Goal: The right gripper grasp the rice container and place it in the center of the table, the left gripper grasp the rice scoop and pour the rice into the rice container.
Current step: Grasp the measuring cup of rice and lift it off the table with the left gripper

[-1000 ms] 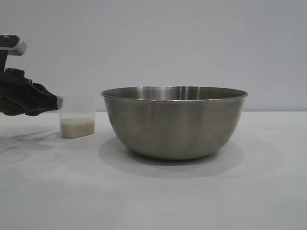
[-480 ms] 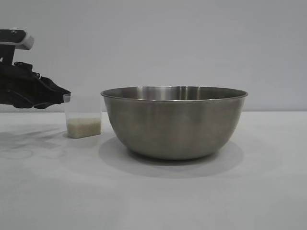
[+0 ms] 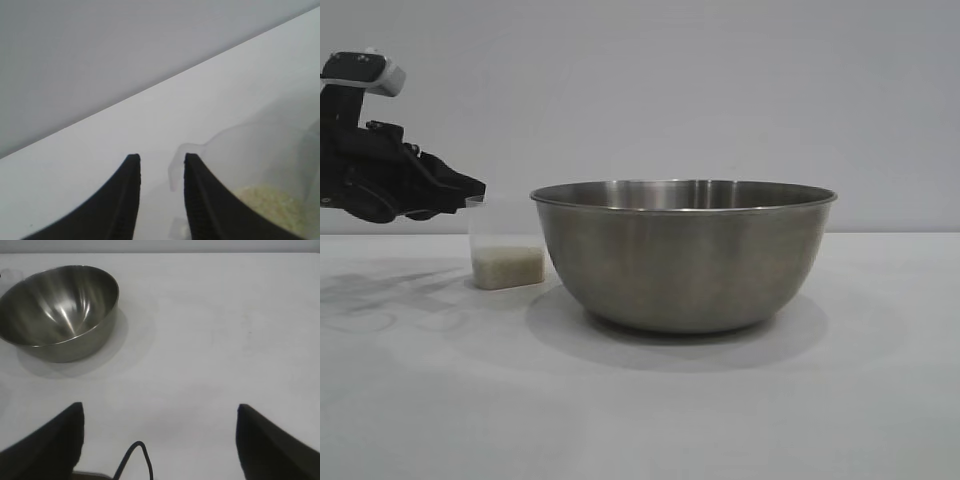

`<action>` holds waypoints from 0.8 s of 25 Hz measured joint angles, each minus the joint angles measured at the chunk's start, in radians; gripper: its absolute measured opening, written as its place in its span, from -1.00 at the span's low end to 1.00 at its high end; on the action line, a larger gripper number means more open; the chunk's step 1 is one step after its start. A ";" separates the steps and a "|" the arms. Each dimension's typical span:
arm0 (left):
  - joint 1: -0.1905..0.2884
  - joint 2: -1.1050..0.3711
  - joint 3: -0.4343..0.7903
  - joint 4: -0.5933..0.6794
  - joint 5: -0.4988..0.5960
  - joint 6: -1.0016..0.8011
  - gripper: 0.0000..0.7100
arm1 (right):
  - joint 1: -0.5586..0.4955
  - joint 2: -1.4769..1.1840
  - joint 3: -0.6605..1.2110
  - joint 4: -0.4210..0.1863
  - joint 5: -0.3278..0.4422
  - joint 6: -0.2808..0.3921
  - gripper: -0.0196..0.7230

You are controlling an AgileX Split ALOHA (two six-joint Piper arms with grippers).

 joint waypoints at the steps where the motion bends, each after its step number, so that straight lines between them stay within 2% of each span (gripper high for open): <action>1: 0.000 0.000 0.000 0.004 0.000 0.000 -0.49 | 0.000 0.000 0.000 0.000 0.000 0.000 0.58; 20: 0.000 0.000 0.020 0.037 0.000 0.000 -0.49 | 0.000 0.000 0.000 0.000 0.000 -0.002 0.58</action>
